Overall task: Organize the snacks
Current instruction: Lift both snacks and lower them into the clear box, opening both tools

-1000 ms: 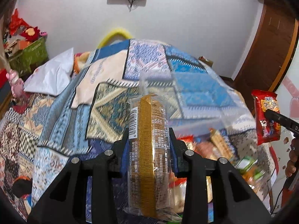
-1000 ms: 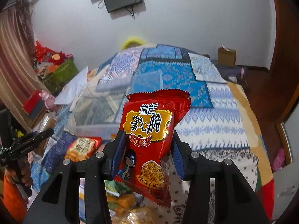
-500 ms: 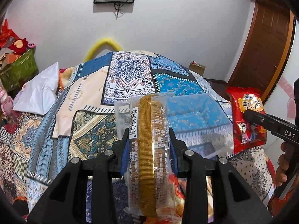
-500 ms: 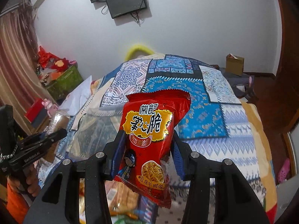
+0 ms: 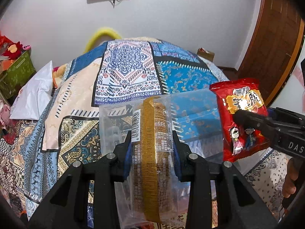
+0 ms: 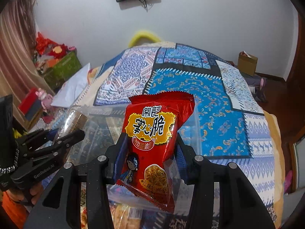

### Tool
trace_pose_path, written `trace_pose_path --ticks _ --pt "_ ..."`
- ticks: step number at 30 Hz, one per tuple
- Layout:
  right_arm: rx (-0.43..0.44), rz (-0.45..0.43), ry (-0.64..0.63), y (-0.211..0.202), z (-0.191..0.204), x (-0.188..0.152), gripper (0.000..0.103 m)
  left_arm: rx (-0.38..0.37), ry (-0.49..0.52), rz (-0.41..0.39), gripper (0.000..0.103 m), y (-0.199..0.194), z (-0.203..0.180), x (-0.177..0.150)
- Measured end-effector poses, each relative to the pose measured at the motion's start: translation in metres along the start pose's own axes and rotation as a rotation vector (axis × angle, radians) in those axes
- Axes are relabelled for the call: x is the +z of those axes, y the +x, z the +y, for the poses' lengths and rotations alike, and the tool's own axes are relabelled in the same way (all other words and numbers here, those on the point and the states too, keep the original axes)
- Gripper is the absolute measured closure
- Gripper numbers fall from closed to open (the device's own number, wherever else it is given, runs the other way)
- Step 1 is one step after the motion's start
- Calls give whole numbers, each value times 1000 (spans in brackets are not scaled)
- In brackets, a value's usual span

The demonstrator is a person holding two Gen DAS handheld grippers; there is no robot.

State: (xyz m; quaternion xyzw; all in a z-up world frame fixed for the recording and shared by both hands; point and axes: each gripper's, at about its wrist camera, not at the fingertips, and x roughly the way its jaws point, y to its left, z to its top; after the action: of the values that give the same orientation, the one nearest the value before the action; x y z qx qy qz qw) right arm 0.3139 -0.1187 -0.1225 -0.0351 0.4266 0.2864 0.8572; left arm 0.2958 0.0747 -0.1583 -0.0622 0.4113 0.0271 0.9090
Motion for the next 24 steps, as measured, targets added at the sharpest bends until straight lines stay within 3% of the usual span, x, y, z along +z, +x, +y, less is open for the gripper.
trace_pose_path --ticks 15,24 --pt "-53 159 -85 36 10 -17 59 15 27 113 67 30 -2 -7" --pt "-37 154 -53 18 5 -16 56 13 45 71 64 1 -3 -5"
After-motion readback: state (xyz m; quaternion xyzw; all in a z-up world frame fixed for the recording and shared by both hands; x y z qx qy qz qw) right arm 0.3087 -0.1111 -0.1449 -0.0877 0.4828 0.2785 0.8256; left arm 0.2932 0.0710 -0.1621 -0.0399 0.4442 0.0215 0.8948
